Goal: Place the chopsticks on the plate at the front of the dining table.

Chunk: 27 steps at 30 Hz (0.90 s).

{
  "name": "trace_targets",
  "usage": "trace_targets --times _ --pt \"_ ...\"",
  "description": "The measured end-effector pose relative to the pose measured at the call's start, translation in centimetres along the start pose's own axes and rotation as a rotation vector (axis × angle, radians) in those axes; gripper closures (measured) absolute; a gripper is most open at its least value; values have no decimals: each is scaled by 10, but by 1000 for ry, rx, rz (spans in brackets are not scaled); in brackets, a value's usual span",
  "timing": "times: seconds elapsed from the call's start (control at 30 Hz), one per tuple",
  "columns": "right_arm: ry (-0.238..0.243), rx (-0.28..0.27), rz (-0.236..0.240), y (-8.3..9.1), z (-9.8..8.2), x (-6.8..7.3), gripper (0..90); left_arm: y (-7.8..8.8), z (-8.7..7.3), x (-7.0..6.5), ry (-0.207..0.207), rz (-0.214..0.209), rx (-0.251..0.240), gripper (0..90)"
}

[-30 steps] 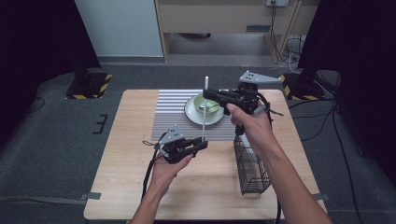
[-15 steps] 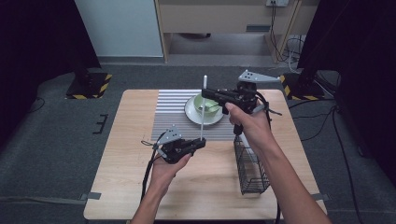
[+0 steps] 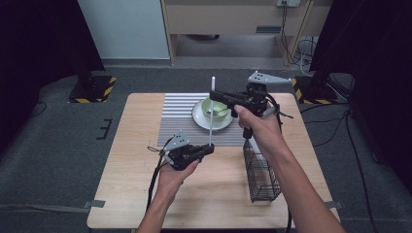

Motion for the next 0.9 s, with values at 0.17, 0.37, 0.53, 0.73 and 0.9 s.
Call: trace_targets --times 0.17,0.37,0.53,0.73,0.9 --pt "-2 3 1 0 0 -1 836 0 -1 0 -6 6 -5 856" --pt "-2 7 5 -1 -1 -1 835 0 -2 -3 -8 5 -16 858" --pt "5 8 9 1 0 0 834 3 -4 -4 -2 35 -37 862" --pt "9 14 3 4 -1 -1 827 4 -5 -6 0 60 -37 866" --pt "13 12 -1 5 0 -2 804 1 -5 -8 2 63 -41 866"
Point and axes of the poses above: each handheld gripper's, and its own axes: y roughly backward along the jaws, z roughly out of its top, x roughly to its left, the point moved 4 cm from there along -y, roughly forward along the jaws, and after that the axes turned 11 degrees about z, right-handed, at the moved point
